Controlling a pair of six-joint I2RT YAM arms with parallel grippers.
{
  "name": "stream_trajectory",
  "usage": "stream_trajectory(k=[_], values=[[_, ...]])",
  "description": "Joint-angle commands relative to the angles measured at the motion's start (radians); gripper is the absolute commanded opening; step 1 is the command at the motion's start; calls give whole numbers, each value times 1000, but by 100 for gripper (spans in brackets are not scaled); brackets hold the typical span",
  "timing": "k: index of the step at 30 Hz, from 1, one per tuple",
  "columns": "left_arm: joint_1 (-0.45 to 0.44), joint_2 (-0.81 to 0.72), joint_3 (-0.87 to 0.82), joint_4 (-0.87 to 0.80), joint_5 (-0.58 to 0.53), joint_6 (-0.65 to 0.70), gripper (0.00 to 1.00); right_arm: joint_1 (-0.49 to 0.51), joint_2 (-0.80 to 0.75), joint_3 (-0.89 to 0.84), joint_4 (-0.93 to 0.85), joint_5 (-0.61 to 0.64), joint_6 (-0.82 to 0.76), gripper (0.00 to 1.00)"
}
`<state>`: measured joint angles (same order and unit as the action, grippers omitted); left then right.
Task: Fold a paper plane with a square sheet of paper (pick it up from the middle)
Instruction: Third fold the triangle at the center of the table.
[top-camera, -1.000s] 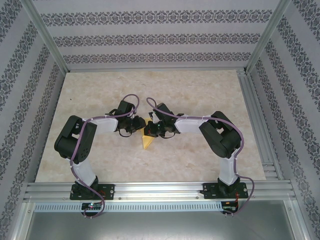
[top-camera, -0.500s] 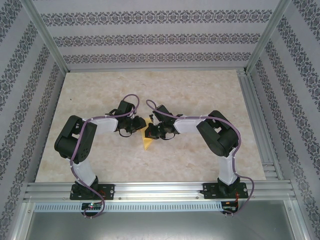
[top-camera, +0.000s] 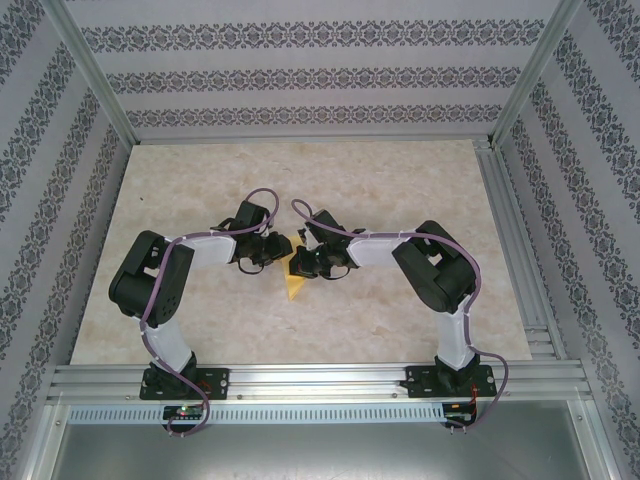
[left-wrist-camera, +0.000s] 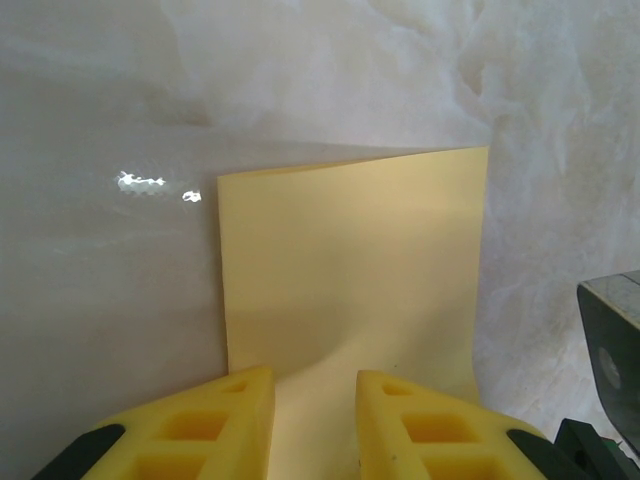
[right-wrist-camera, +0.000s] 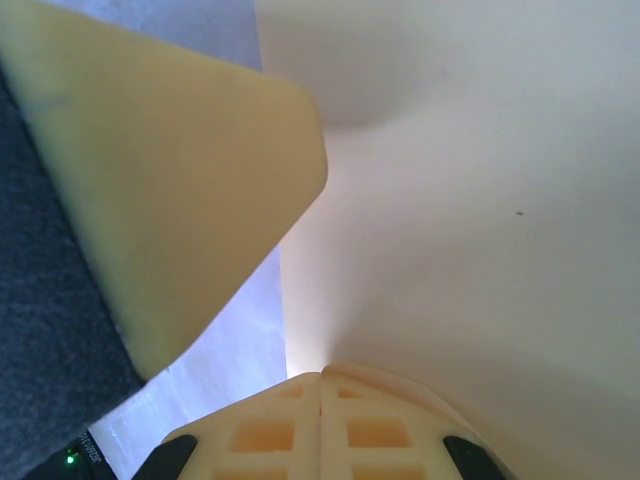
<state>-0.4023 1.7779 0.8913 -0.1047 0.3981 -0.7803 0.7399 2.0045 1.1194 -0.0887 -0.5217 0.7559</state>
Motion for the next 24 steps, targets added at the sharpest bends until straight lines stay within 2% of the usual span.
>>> stream_trajectory(k=[1, 18, 24], values=[[-8, 21, 23, -10, 18, 5, 29, 8, 20, 23, 27, -9, -14, 1], [-8, 21, 18, -9, 22, 4, 29, 0, 40, 15, 72, -24, 14, 4], [-8, 3, 18, -12, 21, -6, 29, 2, 41, 13, 15, 0, -14, 22]])
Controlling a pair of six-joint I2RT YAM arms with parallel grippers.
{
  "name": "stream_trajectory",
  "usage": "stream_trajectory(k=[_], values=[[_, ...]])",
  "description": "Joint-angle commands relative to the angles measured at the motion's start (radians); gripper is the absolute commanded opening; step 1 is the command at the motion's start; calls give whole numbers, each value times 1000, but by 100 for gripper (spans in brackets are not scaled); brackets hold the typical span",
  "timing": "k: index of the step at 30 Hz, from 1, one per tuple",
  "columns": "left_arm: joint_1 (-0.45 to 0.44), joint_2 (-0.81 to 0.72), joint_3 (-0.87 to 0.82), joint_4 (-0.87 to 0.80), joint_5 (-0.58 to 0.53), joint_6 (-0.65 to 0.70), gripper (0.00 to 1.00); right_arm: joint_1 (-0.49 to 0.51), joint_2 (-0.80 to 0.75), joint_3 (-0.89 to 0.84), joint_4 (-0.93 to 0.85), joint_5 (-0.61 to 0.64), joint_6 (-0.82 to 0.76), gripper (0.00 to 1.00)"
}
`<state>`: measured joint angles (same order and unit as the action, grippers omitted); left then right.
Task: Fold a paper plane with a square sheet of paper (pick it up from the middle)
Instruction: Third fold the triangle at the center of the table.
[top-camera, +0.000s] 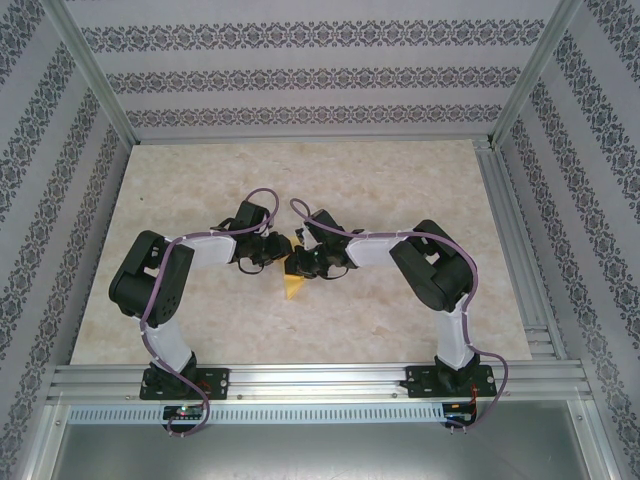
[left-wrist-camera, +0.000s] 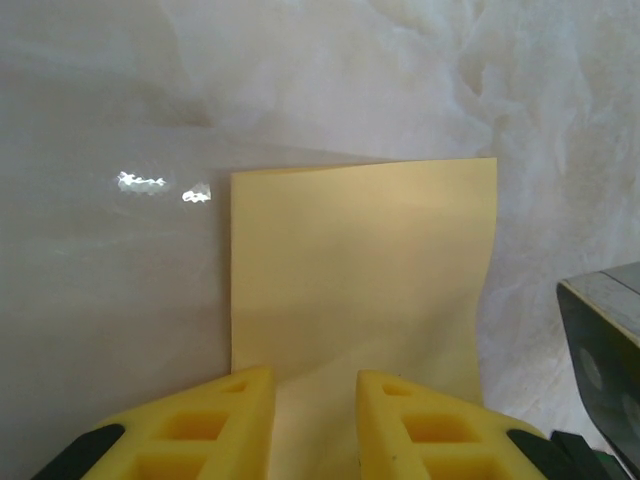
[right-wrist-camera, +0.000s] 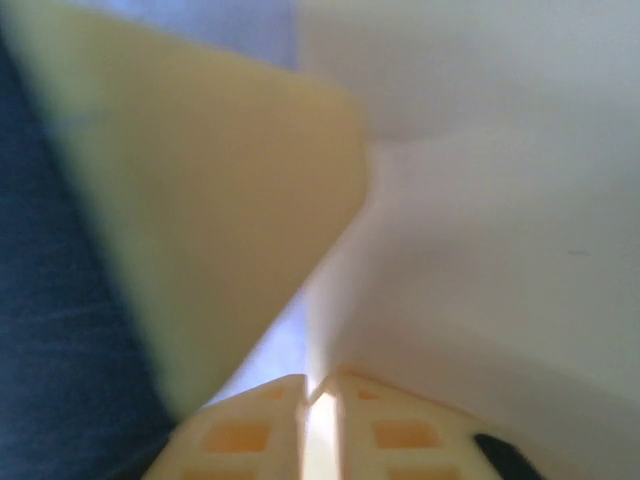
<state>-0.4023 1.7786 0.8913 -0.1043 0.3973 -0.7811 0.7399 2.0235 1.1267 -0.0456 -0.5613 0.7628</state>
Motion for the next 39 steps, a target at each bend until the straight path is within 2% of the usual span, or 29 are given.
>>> stream_trajectory(k=[1, 3, 7, 13, 20, 32, 39], values=[[-7, -8, 18, -12, 18, -11, 29, 3, 21, 3, -38, 48, -28, 24], [-4, -34, 17, -15, 6, -24, 29, 4, 17, -9, -44, 55, -34, 28], [15, -101, 5, -30, -18, -49, 29, 3, 15, -21, -53, 65, -39, 29], [49, -183, -41, -60, -30, -55, 29, 2, 12, -24, -48, 76, -42, 19], [51, -211, -83, -73, -7, -51, 29, 0, 8, -34, -39, 75, -41, 21], [49, -228, -124, -86, 37, -36, 28, -9, 6, -44, -47, 89, -36, 1], [11, -218, -125, -85, 80, -19, 21, -10, 9, -41, -59, 93, -33, 0]])
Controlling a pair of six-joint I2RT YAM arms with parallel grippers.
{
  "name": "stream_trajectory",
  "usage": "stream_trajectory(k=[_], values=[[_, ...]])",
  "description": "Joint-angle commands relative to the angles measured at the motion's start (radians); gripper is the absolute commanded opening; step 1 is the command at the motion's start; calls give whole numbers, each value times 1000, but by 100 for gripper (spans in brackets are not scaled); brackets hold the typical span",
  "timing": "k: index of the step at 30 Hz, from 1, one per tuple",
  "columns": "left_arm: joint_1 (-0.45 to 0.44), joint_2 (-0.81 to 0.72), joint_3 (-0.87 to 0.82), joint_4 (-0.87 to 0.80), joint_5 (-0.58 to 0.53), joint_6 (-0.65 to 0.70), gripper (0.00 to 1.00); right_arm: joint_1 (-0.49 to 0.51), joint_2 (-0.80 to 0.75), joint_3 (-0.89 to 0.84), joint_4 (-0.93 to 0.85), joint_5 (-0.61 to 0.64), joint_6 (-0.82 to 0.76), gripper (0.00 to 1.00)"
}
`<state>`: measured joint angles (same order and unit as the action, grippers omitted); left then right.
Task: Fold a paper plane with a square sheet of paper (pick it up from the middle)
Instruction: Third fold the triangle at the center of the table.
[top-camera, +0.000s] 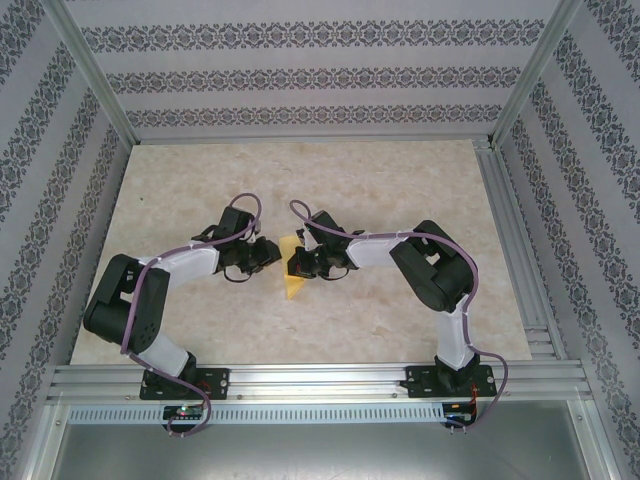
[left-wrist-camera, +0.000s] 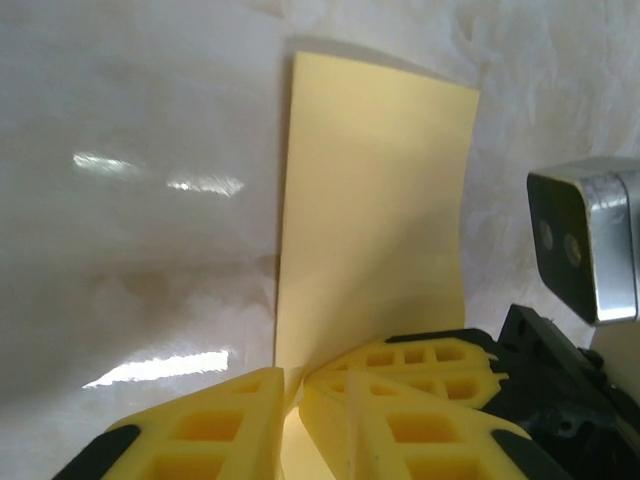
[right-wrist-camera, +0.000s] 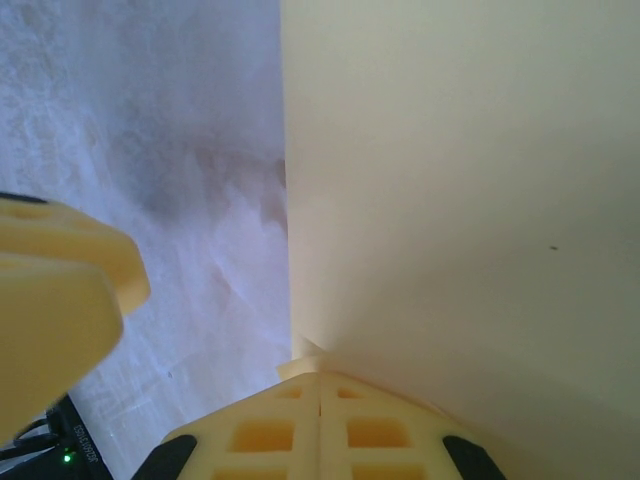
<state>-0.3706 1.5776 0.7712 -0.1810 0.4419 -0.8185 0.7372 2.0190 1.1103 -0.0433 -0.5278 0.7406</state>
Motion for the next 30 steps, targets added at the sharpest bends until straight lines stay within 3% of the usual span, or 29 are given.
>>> stream_trajectory(k=[1, 15, 24, 30], values=[[-26, -12, -5, -5, 40, 19, 20, -7, 13, -24, -63, 59, -9, 0], [-58, 55, -17, -11, 34, -3, 8, -10, 17, -26, -59, 56, 0, 0], [-60, 87, -26, 60, 86, -23, 8, -10, 20, -25, -58, 55, 3, 0], [-59, 108, -29, 58, 60, -32, 7, -10, 21, -24, -56, 53, 5, 0]])
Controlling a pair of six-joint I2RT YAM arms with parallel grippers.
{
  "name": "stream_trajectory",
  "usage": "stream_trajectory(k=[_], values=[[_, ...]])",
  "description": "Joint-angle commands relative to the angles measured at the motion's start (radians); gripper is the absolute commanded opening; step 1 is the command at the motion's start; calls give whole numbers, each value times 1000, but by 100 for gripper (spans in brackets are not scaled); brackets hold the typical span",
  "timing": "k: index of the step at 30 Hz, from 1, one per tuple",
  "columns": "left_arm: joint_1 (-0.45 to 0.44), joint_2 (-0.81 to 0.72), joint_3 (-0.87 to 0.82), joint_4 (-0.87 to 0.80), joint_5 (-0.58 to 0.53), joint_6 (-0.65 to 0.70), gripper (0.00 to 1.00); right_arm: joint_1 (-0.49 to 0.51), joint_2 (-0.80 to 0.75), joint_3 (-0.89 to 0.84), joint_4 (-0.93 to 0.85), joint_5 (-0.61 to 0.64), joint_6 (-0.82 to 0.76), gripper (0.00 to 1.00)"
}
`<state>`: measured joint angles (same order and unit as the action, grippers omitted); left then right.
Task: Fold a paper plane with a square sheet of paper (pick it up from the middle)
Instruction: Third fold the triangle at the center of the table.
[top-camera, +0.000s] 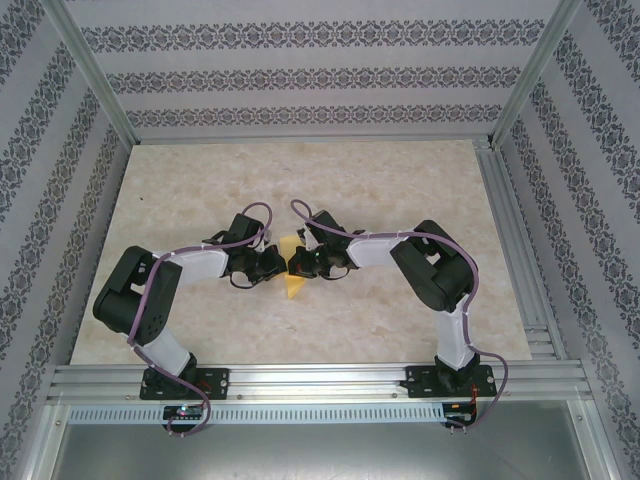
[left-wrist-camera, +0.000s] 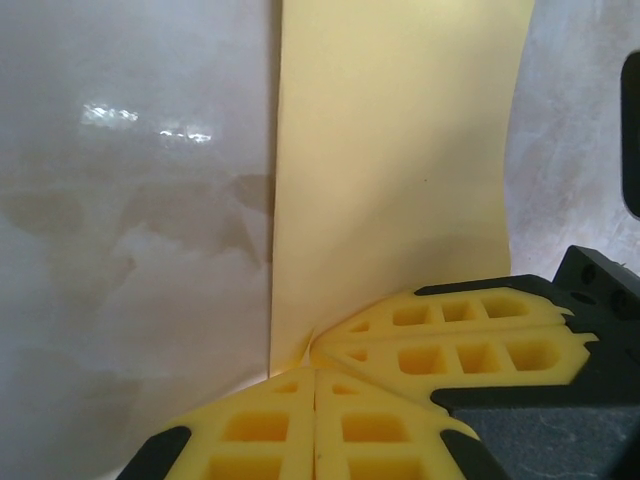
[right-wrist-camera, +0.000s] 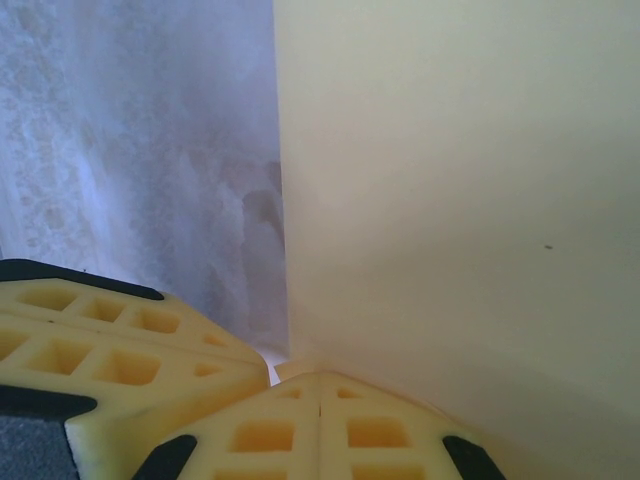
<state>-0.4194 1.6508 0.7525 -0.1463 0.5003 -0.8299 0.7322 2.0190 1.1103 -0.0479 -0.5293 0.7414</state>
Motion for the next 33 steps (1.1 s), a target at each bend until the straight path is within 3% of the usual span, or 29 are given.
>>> stream_trajectory(k=[1, 15, 33], values=[[-10, 36, -9, 23, -1, -20, 7, -5, 20, -24, -51, 54, 4, 0], [-10, 62, -1, -49, -71, 3, 7, -7, 8, -21, -29, 34, 27, 0], [-15, 80, 10, -84, -91, 25, 7, -10, -121, -46, -84, 27, 10, 2]])
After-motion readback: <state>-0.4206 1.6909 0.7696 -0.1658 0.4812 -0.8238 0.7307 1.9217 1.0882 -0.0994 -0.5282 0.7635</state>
